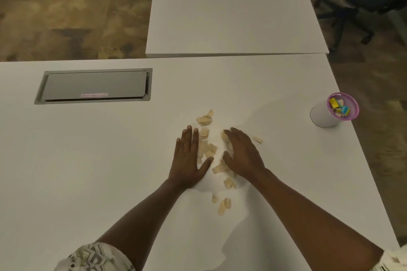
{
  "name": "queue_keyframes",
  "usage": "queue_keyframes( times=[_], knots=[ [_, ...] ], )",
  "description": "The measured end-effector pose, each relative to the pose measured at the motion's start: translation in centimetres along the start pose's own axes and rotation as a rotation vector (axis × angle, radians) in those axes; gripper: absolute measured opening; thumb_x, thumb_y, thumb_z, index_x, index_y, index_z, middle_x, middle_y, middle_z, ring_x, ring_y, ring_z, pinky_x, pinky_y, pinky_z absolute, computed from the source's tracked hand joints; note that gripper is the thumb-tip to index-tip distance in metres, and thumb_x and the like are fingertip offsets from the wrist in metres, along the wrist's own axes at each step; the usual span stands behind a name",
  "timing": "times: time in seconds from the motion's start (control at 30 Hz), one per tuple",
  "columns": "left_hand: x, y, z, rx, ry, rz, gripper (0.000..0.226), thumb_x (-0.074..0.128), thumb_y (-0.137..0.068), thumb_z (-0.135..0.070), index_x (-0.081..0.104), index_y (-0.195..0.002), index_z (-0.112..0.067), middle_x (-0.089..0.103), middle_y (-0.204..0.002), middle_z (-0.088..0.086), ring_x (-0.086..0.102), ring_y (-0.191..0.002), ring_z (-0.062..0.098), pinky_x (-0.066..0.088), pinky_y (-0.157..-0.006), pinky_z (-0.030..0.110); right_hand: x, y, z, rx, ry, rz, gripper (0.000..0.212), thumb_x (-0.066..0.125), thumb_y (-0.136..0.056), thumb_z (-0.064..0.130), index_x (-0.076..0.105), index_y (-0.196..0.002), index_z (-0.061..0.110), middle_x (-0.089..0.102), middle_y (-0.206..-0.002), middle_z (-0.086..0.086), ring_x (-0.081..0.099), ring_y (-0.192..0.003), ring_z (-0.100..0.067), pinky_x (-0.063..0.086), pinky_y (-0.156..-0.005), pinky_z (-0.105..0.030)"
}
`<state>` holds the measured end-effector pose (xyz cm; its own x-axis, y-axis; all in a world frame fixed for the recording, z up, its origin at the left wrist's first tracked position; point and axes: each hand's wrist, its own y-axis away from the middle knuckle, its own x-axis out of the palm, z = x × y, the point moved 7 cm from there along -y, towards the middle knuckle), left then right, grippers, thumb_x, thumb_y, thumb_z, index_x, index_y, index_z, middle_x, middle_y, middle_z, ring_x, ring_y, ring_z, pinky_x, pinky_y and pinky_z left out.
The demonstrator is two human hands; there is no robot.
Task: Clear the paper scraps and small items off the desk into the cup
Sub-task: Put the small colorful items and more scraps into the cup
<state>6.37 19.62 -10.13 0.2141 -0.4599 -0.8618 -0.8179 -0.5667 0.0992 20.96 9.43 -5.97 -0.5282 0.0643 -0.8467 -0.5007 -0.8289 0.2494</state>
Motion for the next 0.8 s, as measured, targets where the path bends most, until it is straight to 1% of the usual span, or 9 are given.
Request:
queue_keyframes(
  times=[0.07, 0.13, 0.2, 0.3, 0.4, 0.5, 0.63, 0.73, 0.8],
  knots=[
    [-1.1, -2.6, 0.9, -0.049, 0.013, 0.003, 0.089, 0.032, -0.095, -0.063, -0.006, -0.159, -0.015, -0.01, -0.168, 0.007, -0.006, -0.155, 0.026, 0.004, -0.125, 0.045, -0.3, -1.4, 0.0, 0.012, 0.014, 0.002, 0.069, 0.06, -0.087, 0.026, 0.032, -0.15, 0.016, 0.027, -0.16, -0.008, 0.022, -0.149, -0.027, 0.024, -0.121, -0.042],
    [-1.8, -5.5, 1.3, -0.08, 0.036, 0.019, 0.082, 0.033, -0.098, -0.057, -0.002, -0.159, -0.016, -0.005, -0.168, 0.006, -0.003, -0.156, 0.027, 0.003, -0.125, 0.046, -0.3, -3.0, 0.1, 0.021, 0.056, 0.033, 0.072, 0.059, -0.087, 0.026, 0.029, -0.152, 0.017, 0.023, -0.162, -0.008, 0.018, -0.15, -0.028, 0.02, -0.122, -0.043],
    [-1.9, -7.9, 1.3, -0.075, 0.046, 0.059, 0.075, 0.034, -0.101, -0.052, 0.001, -0.16, -0.019, -0.001, -0.169, 0.004, -0.002, -0.156, 0.026, 0.001, -0.125, 0.049, -0.3, -4.6, 0.0, 0.051, 0.109, 0.058, 0.073, 0.057, -0.087, 0.027, 0.026, -0.153, 0.02, 0.02, -0.163, -0.007, 0.016, -0.15, -0.03, 0.017, -0.122, -0.048],
    [-1.3, -9.3, 0.6, -0.023, 0.02, 0.089, 0.065, 0.035, -0.103, -0.048, 0.008, -0.159, -0.028, 0.001, -0.169, 0.001, -0.005, -0.156, 0.026, -0.002, -0.125, 0.052, -0.2, -5.8, -0.3, 0.126, 0.161, 0.125, 0.073, 0.054, -0.088, 0.031, 0.022, -0.153, 0.025, 0.013, -0.164, -0.003, 0.01, -0.151, -0.032, 0.011, -0.12, -0.057],
    [-0.6, -8.4, -0.2, 0.045, 0.027, 0.083, 0.062, 0.04, -0.102, -0.042, 0.017, -0.158, -0.028, 0.002, -0.168, 0.001, -0.006, -0.155, 0.027, -0.001, -0.125, 0.052, 0.4, -5.5, -0.2, 0.094, 0.187, 0.171, 0.07, 0.052, -0.088, 0.029, 0.024, -0.153, 0.027, 0.008, -0.165, -0.002, 0.007, -0.151, -0.033, 0.016, -0.119, -0.057],
    [0.2, -6.0, -1.0, 0.088, 0.097, 0.082, 0.062, 0.044, -0.101, -0.037, 0.023, -0.157, -0.024, 0.002, -0.168, 0.001, -0.007, -0.155, 0.024, -0.002, -0.126, 0.047, 1.2, -3.5, 0.0, 0.012, 0.214, 0.182, 0.067, 0.05, -0.091, 0.027, 0.025, -0.153, 0.028, 0.007, -0.165, -0.001, 0.005, -0.152, -0.031, 0.016, -0.119, -0.056],
    [0.9, -2.0, -2.3, 0.103, 0.157, 0.122, 0.062, 0.039, -0.099, -0.035, 0.023, -0.157, -0.022, 0.002, -0.168, 0.0, -0.008, -0.155, 0.019, -0.001, -0.127, 0.043, 2.4, 0.3, -0.4, -0.073, 0.263, 0.207, 0.064, 0.044, -0.093, 0.037, 0.024, -0.153, 0.028, 0.006, -0.166, -0.001, 0.005, -0.152, -0.03, 0.011, -0.118, -0.059],
    [1.2, 0.4, -2.6, 0.114, 0.085, 0.151, 0.065, 0.041, -0.097, -0.031, 0.02, -0.158, -0.02, 0.0, -0.168, 0.001, -0.009, -0.155, 0.018, 0.002, -0.127, 0.043, 3.1, 2.4, -1.1, -0.076, 0.313, 0.219, 0.069, 0.043, -0.092, 0.05, 0.019, -0.154, 0.03, 0.002, -0.166, 0.001, 0.001, -0.152, -0.031, 0.009, -0.118, -0.062],
    [1.4, 1.7, -2.8, 0.134, -0.004, 0.171, 0.071, 0.041, -0.094, -0.031, 0.015, -0.159, -0.02, -0.002, -0.168, 0.003, -0.007, -0.156, 0.021, 0.003, -0.127, 0.042, 3.5, 3.3, -1.3, -0.06, 0.255, 0.248, 0.075, 0.048, -0.091, 0.051, 0.014, -0.155, 0.03, -0.002, -0.166, 0.0, -0.003, -0.152, -0.032, 0.011, -0.12, -0.058]
  ],
)
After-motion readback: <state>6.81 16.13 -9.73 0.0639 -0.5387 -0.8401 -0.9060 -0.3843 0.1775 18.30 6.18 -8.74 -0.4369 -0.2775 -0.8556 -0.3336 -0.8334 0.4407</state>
